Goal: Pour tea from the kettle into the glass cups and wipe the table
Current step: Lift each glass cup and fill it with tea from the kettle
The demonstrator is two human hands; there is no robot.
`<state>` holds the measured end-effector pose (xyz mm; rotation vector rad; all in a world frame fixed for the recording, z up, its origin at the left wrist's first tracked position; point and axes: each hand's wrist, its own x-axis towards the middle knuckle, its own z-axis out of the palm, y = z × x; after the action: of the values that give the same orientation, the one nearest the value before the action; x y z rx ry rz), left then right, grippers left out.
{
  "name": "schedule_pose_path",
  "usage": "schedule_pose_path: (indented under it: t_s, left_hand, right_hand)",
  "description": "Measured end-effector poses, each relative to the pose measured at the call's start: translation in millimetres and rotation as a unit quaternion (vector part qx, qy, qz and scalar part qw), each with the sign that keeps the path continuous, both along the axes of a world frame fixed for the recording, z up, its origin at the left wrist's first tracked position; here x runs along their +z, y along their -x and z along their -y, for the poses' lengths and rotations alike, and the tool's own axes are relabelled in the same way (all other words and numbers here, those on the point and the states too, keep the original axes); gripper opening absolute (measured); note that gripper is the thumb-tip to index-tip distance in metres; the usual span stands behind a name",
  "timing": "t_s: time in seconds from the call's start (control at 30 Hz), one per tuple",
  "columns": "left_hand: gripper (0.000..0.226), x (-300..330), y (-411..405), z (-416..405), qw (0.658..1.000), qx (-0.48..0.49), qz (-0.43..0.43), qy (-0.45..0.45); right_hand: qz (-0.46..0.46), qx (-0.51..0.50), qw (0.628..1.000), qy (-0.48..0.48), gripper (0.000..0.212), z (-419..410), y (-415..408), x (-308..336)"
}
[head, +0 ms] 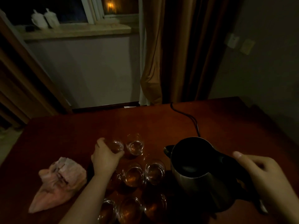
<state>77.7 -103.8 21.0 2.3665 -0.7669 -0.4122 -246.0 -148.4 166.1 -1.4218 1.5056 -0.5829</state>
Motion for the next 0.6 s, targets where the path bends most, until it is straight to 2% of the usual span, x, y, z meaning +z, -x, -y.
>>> schedule_pose_path:
  t_s: [0.07,0.17,0.3,0.47,0.53,0.6]
  left_hand:
    - [0.09,14,11,-12,0.999,-0.011,0.016,0.045]
    - [0.094,28,32,-22,0.996,-0.047,-0.008,0.079]
    - [0.089,31,58,-26,0.989,-0.097,-0.061,0.094]
    - [0.084,29,74,-23,0.978,-0.145,-0.124,0.09]
    - [0.084,28,76,-22,0.974,-0.157,-0.139,0.091]
    - [0.085,28,78,-22,0.97,-0.174,-0.142,0.091]
  right_hand:
    - [-0.009,0.032,0.999,0.017,0.024,2,-6,10]
    - [-0.019,0.067,0.996,0.055,0.02,5,-15,24]
    - [-0.051,0.108,0.986,0.114,0.049,6,-27,37]
    - [-0.094,0.138,0.972,0.166,0.027,10,-39,50]
    - [-0.11,0.15,0.966,0.18,0.035,10,-42,51]
    - [-0.128,0.16,0.959,0.195,0.053,10,-44,50]
